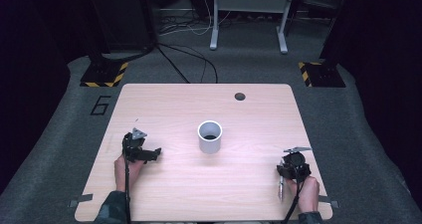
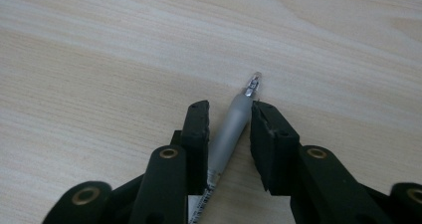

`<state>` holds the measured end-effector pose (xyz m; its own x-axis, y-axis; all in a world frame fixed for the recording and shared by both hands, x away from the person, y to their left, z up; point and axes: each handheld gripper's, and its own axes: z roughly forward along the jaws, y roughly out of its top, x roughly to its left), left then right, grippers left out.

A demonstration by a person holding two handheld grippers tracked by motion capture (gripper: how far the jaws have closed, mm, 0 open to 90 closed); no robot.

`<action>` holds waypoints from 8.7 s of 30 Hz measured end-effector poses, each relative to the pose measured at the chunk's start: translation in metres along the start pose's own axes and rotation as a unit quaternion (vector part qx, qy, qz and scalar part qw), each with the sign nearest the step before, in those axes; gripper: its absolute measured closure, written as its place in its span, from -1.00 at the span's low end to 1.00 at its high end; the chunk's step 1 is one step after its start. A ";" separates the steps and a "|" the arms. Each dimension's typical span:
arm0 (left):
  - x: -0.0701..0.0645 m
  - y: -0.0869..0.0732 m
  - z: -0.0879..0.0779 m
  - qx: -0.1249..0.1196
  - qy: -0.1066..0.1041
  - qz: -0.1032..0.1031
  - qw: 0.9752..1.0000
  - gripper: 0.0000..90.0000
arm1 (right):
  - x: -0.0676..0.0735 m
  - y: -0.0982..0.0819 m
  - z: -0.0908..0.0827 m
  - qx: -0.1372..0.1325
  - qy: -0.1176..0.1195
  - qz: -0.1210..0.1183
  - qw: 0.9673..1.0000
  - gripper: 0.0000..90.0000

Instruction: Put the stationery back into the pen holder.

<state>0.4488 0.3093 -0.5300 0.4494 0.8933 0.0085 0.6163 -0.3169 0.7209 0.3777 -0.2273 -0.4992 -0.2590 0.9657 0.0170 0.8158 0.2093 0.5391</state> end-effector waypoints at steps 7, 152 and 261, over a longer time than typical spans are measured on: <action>0.000 0.000 0.000 0.000 0.000 0.000 1.000 -0.98 | -0.004 0.007 0.000 0.031 0.011 -0.008 0.999 0.65; -0.001 0.001 0.002 -0.003 0.002 0.001 1.000 -0.98 | 0.082 0.140 -0.063 -0.329 0.184 -0.089 0.922 0.78; -0.001 0.002 0.001 0.001 0.000 0.003 1.000 -0.98 | 0.159 0.146 0.025 -0.242 0.195 -0.142 0.940 -0.09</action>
<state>0.4504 0.3075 -0.5297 0.4526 0.8916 0.0135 0.6145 -0.3228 0.7198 0.4689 -0.0396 -0.4384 -0.6777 0.7320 0.0702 0.3780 0.2649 0.8871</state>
